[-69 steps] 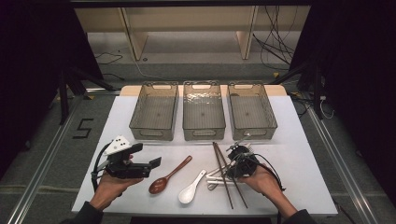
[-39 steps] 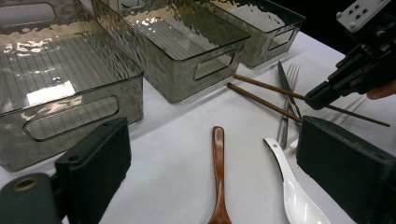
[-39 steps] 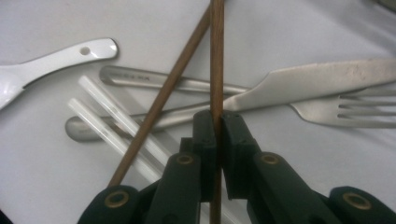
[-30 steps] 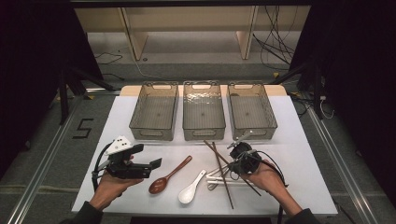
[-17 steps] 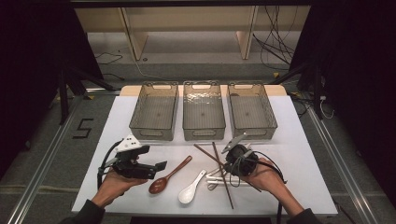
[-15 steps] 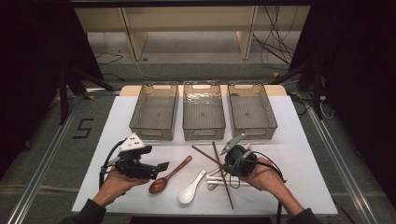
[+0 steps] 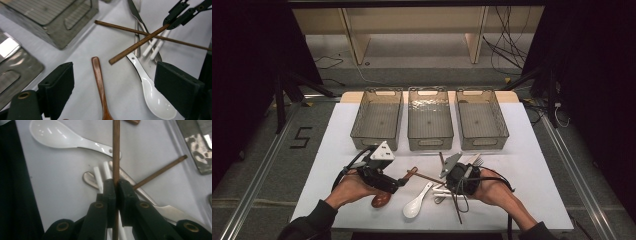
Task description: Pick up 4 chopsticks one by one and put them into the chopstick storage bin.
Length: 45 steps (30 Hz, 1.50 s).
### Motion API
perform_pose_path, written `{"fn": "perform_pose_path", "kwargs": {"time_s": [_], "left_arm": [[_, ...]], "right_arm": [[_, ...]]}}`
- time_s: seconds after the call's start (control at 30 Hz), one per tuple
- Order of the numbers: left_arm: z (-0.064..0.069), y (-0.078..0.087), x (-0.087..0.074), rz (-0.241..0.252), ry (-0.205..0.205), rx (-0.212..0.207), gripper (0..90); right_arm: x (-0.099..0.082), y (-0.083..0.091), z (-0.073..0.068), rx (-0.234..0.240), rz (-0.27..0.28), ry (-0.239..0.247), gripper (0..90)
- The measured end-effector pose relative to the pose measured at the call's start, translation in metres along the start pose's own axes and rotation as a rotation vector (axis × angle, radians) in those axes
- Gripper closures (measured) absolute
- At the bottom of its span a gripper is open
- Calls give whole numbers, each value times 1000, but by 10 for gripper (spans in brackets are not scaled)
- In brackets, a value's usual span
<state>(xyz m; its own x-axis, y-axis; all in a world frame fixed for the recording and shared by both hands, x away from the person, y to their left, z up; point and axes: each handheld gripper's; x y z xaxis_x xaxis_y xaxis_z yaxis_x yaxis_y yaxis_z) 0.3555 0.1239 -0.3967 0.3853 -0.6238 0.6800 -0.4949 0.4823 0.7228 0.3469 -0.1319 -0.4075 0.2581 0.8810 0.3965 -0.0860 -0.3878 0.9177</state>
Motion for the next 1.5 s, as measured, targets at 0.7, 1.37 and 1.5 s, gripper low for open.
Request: {"fn": "perform_pose_path", "kwargs": {"time_s": [0.7, 1.37, 1.5], "left_arm": [[24, -30, 9, -174, -262, -144, 433], [32, -36, 11, -214, -338, -236, 687], [33, -37, 10, -218, -354, -241, 751]], "right_arm": [[5, -3, -15, 20, -54, 168, 856], [5, -6, -22, 37, -58, 249, 856], [5, -6, -22, 37, -57, 255, 855]]}}
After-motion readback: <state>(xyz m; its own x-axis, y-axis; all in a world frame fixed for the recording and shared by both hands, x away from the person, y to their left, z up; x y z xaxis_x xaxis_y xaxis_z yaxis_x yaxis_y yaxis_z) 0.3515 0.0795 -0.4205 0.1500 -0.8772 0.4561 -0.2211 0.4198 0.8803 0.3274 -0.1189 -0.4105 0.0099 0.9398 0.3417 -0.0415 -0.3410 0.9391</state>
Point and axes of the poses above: each handheld gripper's, and its own axes: y roughly backward along the jaws, x roughly out of its top, z roughly to its right, and after that the axes turned 9 degrees about x, right-handed
